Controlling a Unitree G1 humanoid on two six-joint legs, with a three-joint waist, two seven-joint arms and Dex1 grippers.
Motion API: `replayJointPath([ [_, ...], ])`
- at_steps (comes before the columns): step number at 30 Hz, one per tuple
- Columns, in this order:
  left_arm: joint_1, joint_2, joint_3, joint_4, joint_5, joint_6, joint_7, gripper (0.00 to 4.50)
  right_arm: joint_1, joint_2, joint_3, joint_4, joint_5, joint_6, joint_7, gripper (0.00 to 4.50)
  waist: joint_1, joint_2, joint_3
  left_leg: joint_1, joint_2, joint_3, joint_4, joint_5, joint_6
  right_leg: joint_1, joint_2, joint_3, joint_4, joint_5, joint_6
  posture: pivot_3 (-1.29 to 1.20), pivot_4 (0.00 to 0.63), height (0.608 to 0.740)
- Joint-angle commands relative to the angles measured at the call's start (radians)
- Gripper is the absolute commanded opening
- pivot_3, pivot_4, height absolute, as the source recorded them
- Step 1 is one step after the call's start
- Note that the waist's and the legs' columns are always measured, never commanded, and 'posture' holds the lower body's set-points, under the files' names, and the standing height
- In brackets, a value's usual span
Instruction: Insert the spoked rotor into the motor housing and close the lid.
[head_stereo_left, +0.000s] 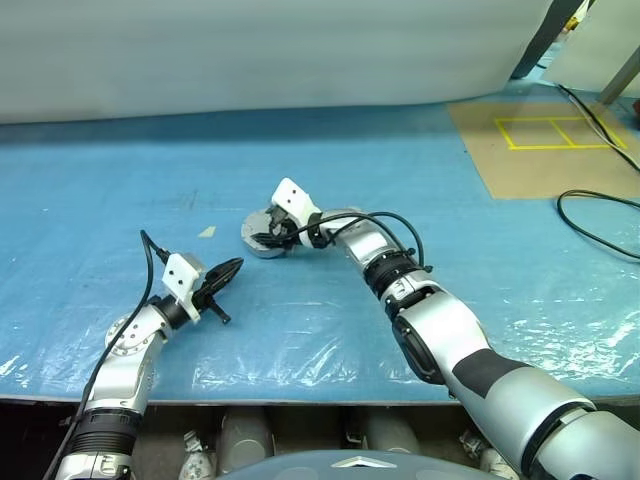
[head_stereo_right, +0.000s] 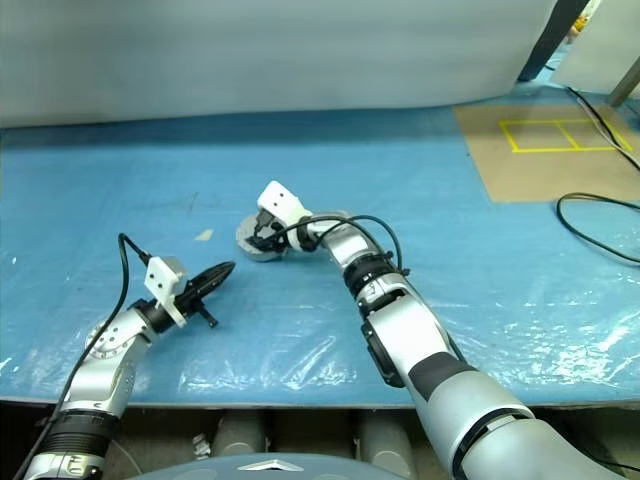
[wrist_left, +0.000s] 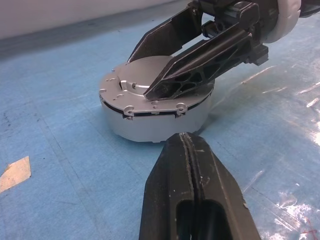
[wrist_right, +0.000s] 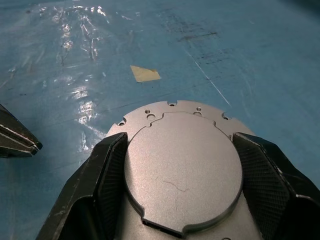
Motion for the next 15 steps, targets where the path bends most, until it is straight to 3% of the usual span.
replayJointPath([
  [1, -0.005, 0.009, 0.009, -0.014, -0.002, -0.017, -0.003, 0.0, 0.023, -0.01, 0.009, 0.043, -0.036, 0.037, -0.064, 2.98, 0.0, 0.0, 0.0, 0.0, 0.0, 0.0, 0.0, 0.0, 0.0, 0.0, 0.0, 0.0, 0.0, 0.0, 0.0, 0.0, 0.15, 0.74],
  [15, -0.008, 0.007, 0.005, -0.009, 0.001, -0.02, -0.003, 0.0, 0.065, -0.011, 0.07, 0.041, -0.094, 0.011, -0.123, 2.98, -0.001, 0.0, 0.0, 0.004, -0.001, 0.0, -0.002, -0.002, 0.003, 0.004, 0.0, 0.001, 0.0, 0.0, 0.0, 0.0, 0.15, 0.74],
])
